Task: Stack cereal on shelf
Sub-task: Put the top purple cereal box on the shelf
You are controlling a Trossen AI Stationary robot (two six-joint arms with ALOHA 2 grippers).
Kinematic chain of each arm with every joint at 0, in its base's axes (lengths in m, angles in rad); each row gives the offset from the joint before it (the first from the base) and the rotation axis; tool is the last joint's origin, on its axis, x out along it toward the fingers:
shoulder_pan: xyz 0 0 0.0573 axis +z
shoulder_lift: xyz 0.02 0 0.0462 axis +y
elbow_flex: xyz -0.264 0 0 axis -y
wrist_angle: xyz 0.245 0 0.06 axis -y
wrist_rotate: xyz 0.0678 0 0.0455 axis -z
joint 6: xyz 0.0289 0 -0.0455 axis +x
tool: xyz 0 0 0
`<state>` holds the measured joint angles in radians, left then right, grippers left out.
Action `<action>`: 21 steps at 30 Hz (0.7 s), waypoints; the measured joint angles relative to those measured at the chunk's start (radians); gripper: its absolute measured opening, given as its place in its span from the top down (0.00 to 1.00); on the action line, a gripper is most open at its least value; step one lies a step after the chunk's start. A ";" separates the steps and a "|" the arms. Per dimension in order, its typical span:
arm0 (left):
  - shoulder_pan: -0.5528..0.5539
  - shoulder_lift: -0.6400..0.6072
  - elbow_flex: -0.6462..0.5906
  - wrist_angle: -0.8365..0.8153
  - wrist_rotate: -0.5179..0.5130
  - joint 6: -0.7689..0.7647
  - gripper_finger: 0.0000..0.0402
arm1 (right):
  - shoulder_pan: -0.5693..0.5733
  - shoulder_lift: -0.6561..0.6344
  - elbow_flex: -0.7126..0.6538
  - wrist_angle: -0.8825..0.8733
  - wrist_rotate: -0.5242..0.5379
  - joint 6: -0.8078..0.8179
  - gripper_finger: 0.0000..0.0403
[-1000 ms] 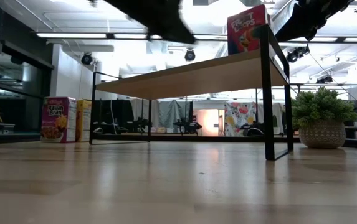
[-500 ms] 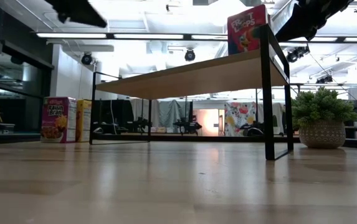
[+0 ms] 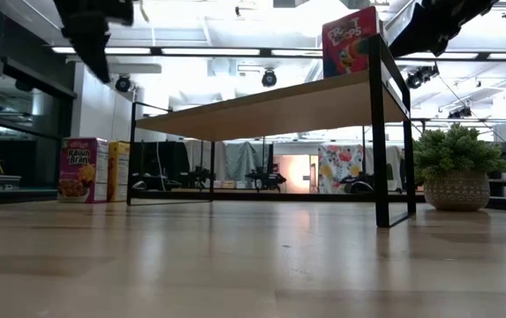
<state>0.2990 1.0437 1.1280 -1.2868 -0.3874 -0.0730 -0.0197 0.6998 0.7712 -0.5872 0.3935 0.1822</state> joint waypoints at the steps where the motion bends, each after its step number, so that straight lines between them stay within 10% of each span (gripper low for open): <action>1: 0.013 0.022 0.002 -0.030 0.007 0.030 0.30 | 0.000 0.000 0.000 0.005 0.000 0.000 1.00; 21: 0.041 0.106 -0.233 0.055 -0.207 0.554 0.29 | 0.000 0.000 0.000 0.027 -0.005 -0.006 1.00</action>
<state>0.3405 1.1495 0.8945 -1.2320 -0.5944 0.4808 -0.0199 0.7002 0.7712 -0.5598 0.3889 0.1757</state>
